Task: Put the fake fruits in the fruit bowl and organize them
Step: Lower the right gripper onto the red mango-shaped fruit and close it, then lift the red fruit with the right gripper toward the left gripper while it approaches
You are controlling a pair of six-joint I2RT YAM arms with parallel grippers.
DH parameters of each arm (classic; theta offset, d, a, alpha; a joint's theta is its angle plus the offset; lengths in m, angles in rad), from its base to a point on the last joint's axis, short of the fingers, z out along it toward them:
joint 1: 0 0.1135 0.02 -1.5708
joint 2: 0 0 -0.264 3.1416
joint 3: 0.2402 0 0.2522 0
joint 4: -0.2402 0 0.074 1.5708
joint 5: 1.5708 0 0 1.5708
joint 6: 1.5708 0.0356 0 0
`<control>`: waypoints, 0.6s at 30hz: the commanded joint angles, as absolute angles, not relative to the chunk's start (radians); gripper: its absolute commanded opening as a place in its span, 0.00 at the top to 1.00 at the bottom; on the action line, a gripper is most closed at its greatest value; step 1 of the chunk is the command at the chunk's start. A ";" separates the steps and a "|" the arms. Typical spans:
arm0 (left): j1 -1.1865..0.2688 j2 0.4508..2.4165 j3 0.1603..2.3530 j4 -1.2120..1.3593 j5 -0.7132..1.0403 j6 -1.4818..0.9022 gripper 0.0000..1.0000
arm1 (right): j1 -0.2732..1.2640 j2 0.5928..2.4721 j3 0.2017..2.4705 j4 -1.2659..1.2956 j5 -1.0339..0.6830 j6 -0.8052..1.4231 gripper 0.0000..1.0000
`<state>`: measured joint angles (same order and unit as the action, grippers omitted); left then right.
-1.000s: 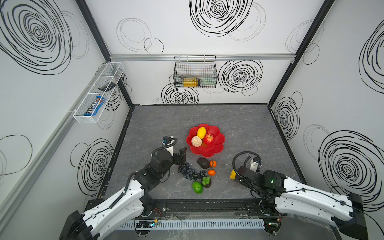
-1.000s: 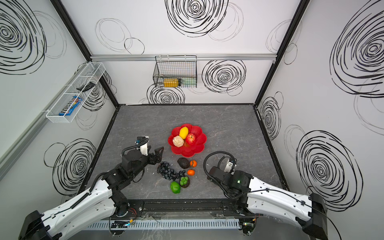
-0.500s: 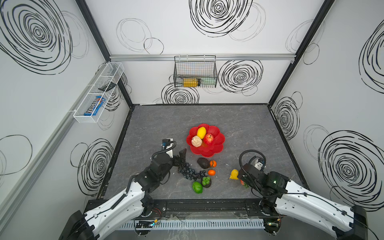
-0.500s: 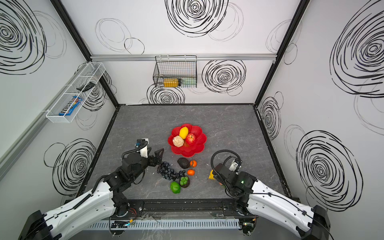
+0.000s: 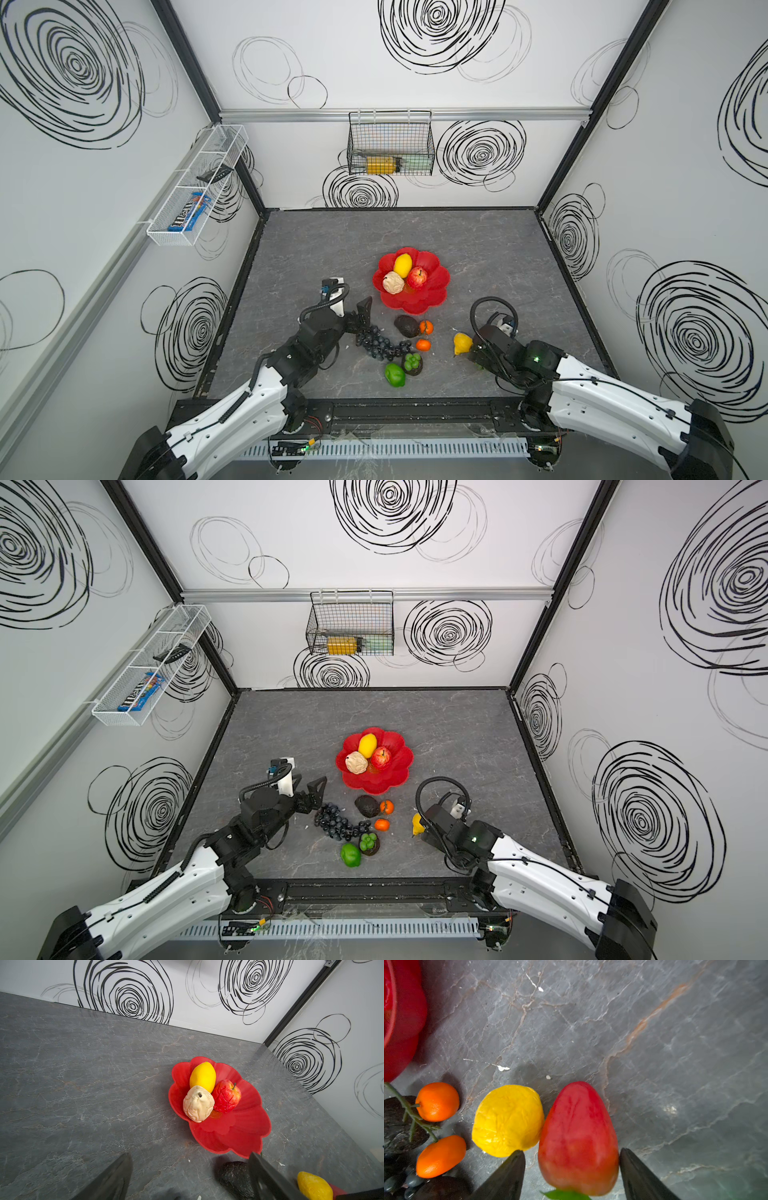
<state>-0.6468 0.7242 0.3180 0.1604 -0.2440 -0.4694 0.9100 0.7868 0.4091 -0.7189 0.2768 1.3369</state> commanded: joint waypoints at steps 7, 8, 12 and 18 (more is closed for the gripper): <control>-0.639 0.724 0.322 0.221 -0.218 -0.484 0.08 | 0.905 0.798 0.359 -0.676 0.268 1.329 0.25; -0.638 0.726 0.323 0.221 -0.215 -0.486 0.08 | 0.905 0.797 0.356 -0.675 0.270 1.329 0.27; -0.638 0.733 0.328 0.224 -0.194 -0.492 0.08 | 0.905 0.799 0.357 -0.671 0.279 1.323 0.32; -0.638 0.786 0.363 0.215 -0.131 -0.520 0.08 | 0.906 0.803 0.433 -0.735 0.300 1.312 0.38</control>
<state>-0.6449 0.7662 0.3222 0.1600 -0.1764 -0.4931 0.9100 0.7998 0.3771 -0.6891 0.2665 1.3193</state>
